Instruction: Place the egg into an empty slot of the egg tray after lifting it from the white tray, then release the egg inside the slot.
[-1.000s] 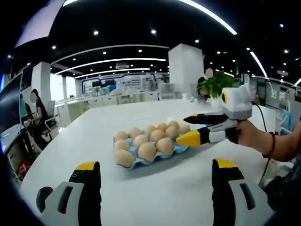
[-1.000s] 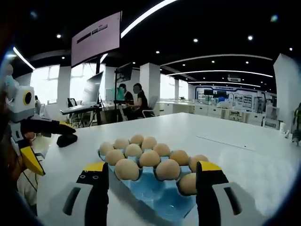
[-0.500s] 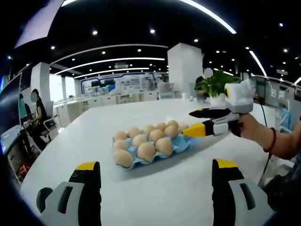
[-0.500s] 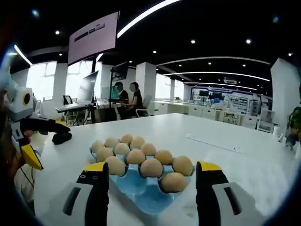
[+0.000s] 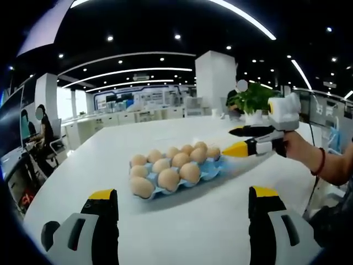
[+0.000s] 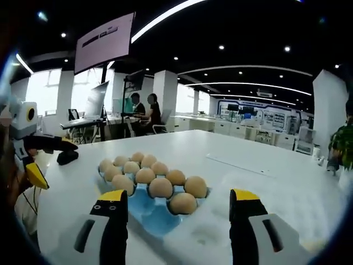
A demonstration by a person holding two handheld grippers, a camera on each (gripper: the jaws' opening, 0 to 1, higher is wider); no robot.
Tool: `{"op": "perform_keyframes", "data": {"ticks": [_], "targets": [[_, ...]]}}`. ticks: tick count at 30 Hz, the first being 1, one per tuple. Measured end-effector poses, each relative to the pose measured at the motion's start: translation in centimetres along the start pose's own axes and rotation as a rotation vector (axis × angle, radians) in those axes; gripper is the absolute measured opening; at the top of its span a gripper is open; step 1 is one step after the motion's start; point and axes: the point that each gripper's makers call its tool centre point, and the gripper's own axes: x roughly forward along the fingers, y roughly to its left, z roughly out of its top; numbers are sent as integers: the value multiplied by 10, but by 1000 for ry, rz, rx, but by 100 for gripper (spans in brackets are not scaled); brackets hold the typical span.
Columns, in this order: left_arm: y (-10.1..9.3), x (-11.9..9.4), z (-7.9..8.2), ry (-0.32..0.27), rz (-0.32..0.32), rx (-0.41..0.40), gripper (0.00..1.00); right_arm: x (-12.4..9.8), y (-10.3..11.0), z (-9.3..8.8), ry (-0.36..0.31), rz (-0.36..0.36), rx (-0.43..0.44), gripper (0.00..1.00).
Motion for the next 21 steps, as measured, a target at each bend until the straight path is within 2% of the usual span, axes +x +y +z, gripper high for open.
{"op": "perform_keyframes", "data": {"ticks": [12, 21], "targets": [[-4, 3, 0, -2, -10, -3, 100, -24, -20, -5, 4, -47, -6, 78], [-9, 5, 1, 3, -18, 4, 100, -43, -44, -14, 29, -95, -16, 78]]}}
